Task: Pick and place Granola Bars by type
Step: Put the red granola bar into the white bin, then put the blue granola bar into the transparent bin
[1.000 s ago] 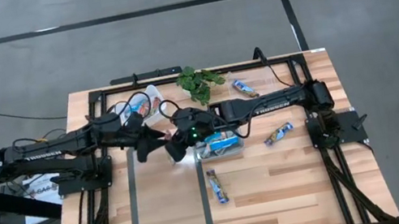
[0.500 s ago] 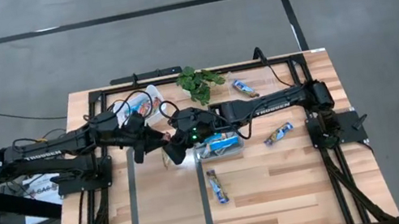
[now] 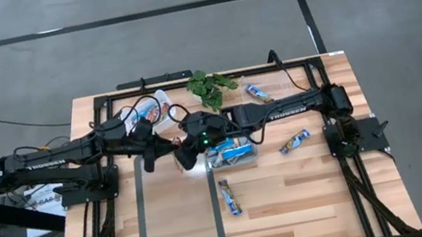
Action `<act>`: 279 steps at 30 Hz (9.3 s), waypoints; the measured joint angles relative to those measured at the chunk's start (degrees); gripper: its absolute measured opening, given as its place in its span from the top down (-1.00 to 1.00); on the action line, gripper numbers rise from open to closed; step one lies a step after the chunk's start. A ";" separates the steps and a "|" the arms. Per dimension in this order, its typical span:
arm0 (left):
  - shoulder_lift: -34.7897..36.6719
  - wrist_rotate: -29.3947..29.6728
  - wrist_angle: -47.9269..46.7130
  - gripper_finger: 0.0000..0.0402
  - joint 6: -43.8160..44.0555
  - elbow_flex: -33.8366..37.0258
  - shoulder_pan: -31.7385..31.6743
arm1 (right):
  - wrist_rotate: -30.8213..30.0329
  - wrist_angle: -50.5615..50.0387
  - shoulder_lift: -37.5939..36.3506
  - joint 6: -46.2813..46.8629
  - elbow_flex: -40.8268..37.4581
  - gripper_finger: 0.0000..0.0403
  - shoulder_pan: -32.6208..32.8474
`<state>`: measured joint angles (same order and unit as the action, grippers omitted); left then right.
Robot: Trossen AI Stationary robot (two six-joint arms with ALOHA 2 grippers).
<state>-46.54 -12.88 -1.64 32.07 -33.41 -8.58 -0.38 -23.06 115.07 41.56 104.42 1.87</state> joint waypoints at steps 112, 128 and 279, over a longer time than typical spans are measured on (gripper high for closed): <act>46.31 2.38 -7.01 0.09 -9.17 29.00 -22.26 | -3.85 -40.14 0.00 6.42 -0.07 -0.29 9.01; 44.66 14.79 -8.98 0.09 -24.53 28.85 -20.35 | 3.01 -38.73 0.44 19.45 -6.17 -0.29 10.18; 41.22 14.77 -8.34 0.09 -24.78 28.98 -20.39 | 2.98 -61.42 -38.74 -52.59 -27.09 -0.06 -4.91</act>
<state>-5.32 1.89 -9.98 7.29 -4.43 -28.97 2.59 -84.47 76.33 -11.03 77.33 -3.05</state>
